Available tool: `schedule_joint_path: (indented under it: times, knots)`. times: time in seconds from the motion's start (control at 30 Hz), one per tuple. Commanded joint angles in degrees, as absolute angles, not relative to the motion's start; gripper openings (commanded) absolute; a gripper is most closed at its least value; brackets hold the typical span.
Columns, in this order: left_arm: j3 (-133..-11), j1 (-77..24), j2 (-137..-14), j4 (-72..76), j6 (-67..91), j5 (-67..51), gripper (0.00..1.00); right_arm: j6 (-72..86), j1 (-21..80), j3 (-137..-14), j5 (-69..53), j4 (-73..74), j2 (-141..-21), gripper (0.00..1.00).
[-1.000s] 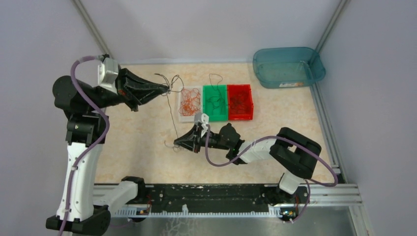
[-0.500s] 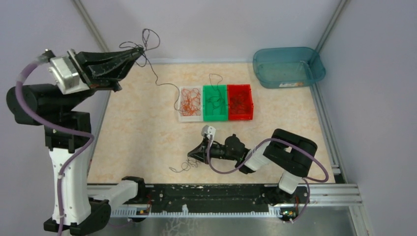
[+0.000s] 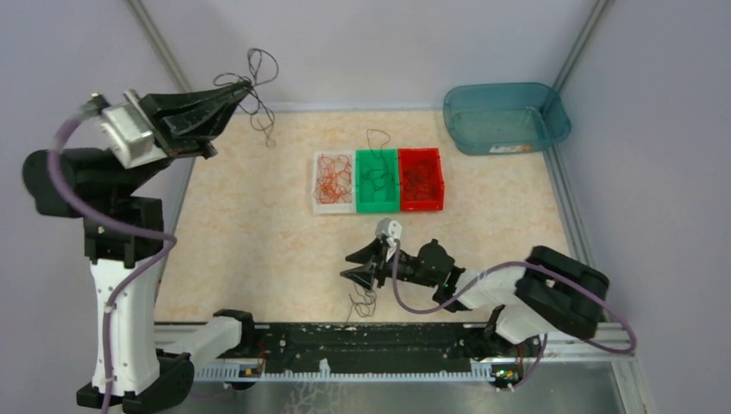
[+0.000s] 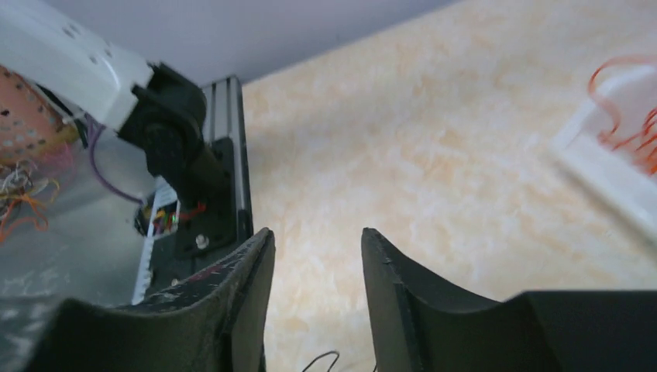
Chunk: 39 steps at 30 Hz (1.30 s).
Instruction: Untangle the cables
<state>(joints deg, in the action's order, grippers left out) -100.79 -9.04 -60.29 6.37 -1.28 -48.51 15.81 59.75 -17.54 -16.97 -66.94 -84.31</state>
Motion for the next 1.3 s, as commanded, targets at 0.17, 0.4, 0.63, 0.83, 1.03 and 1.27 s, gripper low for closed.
schedule_joint_path:
  times: [0.17,0.4,0.63,0.83,1.03,1.27]
  knots:
    - [-82.0,-10.4,-60.0,5.2,4.2,-54.6,0.00,12.5,54.9,-22.8,-8.9,-47.7,-57.6,0.64]
    - [-79.5,-19.0,-67.5,5.9,-0.1,-52.9,0.00,12.0,47.8,-23.7,-2.4,-37.0,-43.4,0.65]
    - [-82.8,-22.2,-80.1,10.0,-1.2,-53.3,0.00,10.2,47.1,-24.9,7.1,-27.7,-36.9,0.63]
    - [-86.4,-22.6,-90.7,10.7,-5.6,-53.2,0.00,9.5,47.1,-23.1,11.3,-24.0,-32.3,0.62]
    - [-92.7,-23.5,-99.9,8.7,-11.6,-52.7,0.00,10.1,47.2,-22.2,12.0,-21.8,-30.4,0.61]
    - [-93.7,-25.3,-106.0,5.2,-18.2,-49.2,0.00,10.3,47.1,-22.1,11.8,-21.8,-30.5,0.60]
